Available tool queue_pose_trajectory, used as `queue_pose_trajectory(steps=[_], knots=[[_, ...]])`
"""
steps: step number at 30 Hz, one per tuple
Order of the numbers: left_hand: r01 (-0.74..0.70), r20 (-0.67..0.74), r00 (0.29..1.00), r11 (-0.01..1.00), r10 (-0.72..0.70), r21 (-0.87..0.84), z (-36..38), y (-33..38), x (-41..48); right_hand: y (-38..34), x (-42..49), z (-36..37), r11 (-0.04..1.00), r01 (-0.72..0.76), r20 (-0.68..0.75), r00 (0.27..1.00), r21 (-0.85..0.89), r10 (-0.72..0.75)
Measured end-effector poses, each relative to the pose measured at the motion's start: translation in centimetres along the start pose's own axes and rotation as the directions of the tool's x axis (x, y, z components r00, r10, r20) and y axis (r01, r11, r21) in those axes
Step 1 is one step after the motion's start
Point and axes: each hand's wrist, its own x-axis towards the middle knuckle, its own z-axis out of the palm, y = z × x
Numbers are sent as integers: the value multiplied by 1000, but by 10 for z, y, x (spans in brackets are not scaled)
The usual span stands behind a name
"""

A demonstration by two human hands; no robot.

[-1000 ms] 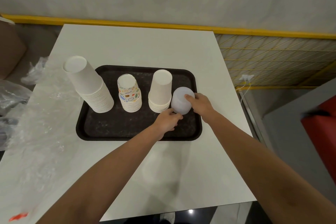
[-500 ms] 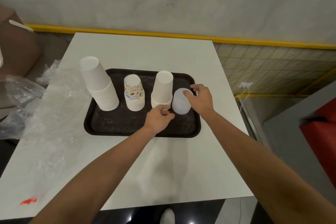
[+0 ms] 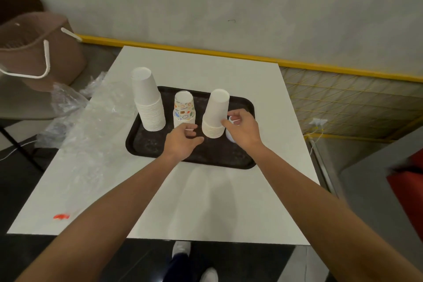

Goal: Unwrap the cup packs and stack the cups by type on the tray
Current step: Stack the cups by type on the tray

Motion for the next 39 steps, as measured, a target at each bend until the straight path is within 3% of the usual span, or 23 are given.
queue_pose_trajectory(steps=[6, 19, 23, 29, 39], knots=[[14, -124, 992, 999, -18, -36, -25, -15, -1, -15, -15, 21, 998, 56, 95, 994, 38, -59], [27, -377, 925, 998, -46, -55, -88, -40, 41, -57, 4, 96, 990, 137, 71, 988, -26, -134], [18, -384, 922, 996, -49, -84, -98, -46, 57, -64, 15, 111, 990, 105, -21, 994, -94, -108], [26, -273, 961, 996, -50, -90, -102, -55, 84, -63, 29, 128, 999, -45, 74, 996, 0, 45], [-40, -149, 988, 997, 30, -65, -100, -67, 109, -42, 49, 157, 987, -159, 51, 986, -19, 160]])
